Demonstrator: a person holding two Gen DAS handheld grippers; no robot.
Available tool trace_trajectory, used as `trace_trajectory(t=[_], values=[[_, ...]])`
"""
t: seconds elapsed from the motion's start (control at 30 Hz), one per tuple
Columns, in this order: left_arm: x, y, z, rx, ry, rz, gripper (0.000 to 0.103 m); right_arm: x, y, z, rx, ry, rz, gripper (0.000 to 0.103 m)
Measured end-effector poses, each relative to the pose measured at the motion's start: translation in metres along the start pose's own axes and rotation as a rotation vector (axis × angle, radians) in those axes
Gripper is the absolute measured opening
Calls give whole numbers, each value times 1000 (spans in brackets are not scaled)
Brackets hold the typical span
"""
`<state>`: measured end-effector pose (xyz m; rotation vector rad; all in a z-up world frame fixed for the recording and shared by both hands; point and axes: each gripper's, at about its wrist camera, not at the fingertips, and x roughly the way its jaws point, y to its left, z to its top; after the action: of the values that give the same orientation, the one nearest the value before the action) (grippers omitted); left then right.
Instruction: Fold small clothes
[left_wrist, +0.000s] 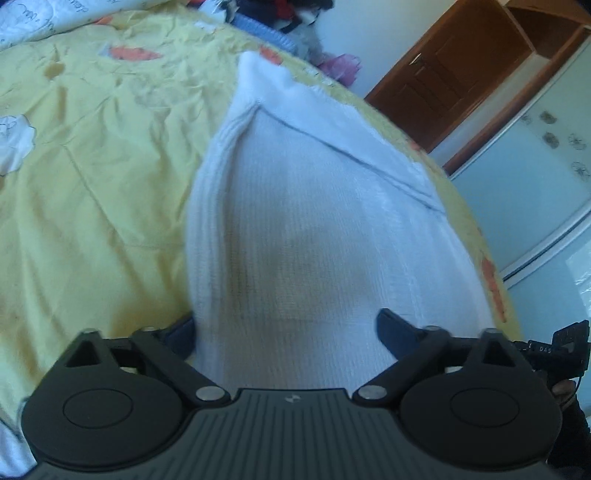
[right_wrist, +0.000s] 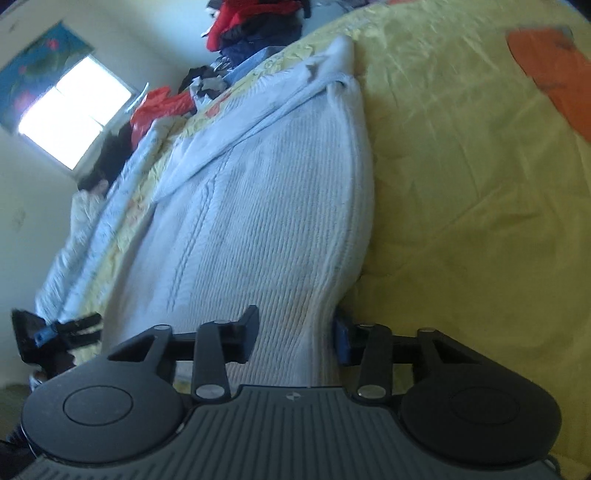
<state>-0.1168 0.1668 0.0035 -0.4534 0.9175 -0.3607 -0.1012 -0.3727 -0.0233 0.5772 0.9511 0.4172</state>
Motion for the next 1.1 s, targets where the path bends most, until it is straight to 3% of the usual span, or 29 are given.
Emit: trace_trajectory(t=[0.13,0.37,0.4,0.43,0.47,0.5,0.63,0.77,0.93,1.1], values=[[-2,-1,7,11,46,67,63,5,-8,7,42,20,23,31],[-9,-4,3,52,117,110,52,14,-10,16,52,46,37,31],[-8,-3,4,51,120,124,38,16,-11,17,57,48,41,30],[-8,0,6,51,119,153,15,16,-12,17,58,50,44,25],[-7,3,8,50,117,184,10,18,-13,18,59,53,42,16],[-6,8,10,33,119,169,10,19,-14,19,62,53,47,11],[-7,3,14,49,132,170,10,18,-6,22,42,48,63,13],[-19,-9,37,41,80,46,10,-5,8,37,60,-35,213,13],[-21,-17,105,42,-62,-72,10,-15,23,90,35,-151,323,13],[31,-32,191,92,-159,-77,10,12,13,177,84,-298,394,13]])
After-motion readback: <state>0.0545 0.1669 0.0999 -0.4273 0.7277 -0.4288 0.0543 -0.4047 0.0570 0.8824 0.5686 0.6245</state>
